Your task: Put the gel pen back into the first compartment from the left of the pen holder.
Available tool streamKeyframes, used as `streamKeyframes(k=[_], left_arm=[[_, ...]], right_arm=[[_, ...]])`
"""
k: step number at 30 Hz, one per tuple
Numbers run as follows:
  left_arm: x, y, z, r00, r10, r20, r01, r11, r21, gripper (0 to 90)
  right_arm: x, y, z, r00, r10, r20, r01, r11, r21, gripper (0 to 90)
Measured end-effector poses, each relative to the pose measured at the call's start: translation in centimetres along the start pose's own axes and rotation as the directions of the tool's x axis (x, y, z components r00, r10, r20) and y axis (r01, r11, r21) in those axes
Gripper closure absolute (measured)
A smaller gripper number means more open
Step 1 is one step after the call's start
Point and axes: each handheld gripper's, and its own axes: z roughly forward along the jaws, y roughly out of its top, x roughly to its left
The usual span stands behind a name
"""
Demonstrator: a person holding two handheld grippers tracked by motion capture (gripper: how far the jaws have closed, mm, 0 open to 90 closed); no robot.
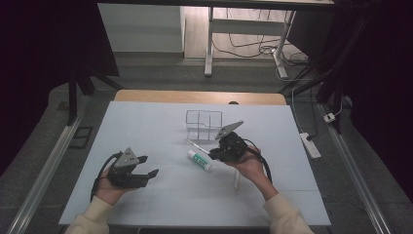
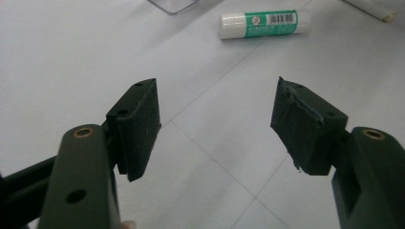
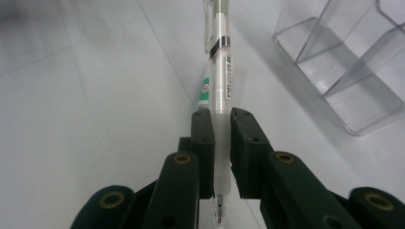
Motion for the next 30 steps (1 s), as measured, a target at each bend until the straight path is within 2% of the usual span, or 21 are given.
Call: streamKeyframes(k=[9,15,18,23,26,30], left_arm=[[-0.8,1.5,0.4,0.9992,0.04,0.009,-0.04,0.9991,-0.018,34.0],[-1.3,2.1,1.0,0.9975,0.07,-0.007,-0.07,0.9975,0.001,33.3],[-1.5,2.3,1.1,0.9961,0.087,0.017,-0.087,0.9962,-0.008,31.8],[-1.7,3.0,1.5,0.9948,0.101,0.012,-0.101,0.9949,0.001,30.8],[-1.9,3.5,2.0,0.9931,0.117,0.003,-0.117,0.9931,0.013,30.0],[-2.2,4.2,2.6,0.9889,0.146,0.027,-0.146,0.9892,0.007,29.0]], right_arm=[[0.9,0.4,0.8,0.999,-0.026,-0.037,0.026,1.0,0.01,79.9],[1.1,0.5,1.2,0.9985,-0.025,-0.05,0.026,0.999,0.019,79.8],[1.2,0.5,1.5,0.9979,-0.031,-0.057,0.033,0.999,0.027,79.8],[1.5,0.6,2.0,0.9969,-0.035,-0.071,0.037,0.999,0.038,79.8],[1.7,0.7,2.2,0.9961,-0.046,-0.076,0.049,0.998,0.04,79.9],[2.0,0.9,2.3,0.995,-0.061,-0.08,0.064,0.997,0.038,79.8]])
